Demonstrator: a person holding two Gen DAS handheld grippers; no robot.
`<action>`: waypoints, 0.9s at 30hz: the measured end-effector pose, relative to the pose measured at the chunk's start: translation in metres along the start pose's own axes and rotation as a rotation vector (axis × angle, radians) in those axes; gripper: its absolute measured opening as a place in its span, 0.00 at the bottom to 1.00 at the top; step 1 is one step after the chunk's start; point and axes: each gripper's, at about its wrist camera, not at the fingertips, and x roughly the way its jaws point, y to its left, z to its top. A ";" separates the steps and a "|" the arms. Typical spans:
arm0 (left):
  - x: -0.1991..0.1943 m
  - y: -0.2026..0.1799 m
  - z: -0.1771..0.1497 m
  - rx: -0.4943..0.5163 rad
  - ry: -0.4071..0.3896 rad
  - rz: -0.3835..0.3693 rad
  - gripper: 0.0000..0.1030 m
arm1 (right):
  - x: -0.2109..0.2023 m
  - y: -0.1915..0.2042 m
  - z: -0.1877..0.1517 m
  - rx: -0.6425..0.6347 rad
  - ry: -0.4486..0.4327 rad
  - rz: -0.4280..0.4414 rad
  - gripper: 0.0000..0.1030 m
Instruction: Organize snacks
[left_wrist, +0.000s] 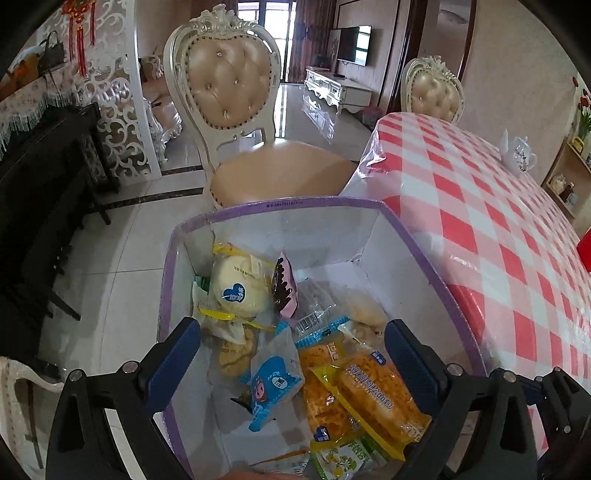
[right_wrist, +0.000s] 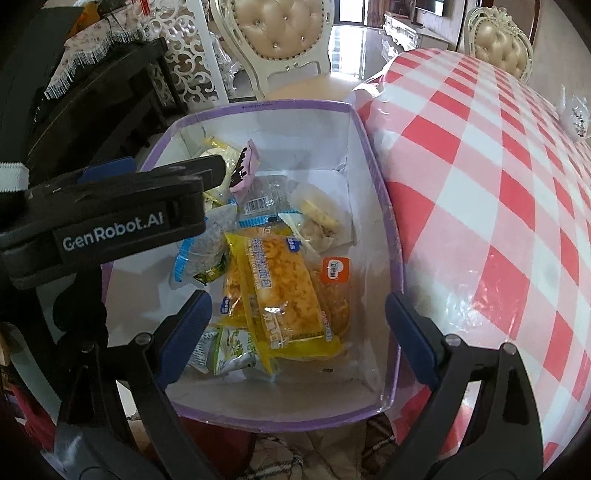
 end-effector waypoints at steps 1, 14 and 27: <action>0.001 0.000 0.000 0.000 0.001 0.000 0.98 | 0.000 0.001 0.000 -0.002 0.000 -0.001 0.93; 0.002 0.003 0.001 -0.004 0.008 0.007 0.98 | 0.002 0.003 0.000 -0.002 0.004 0.005 0.93; 0.003 0.005 -0.001 -0.009 0.011 0.011 0.98 | 0.005 0.006 -0.003 -0.003 0.008 0.005 0.93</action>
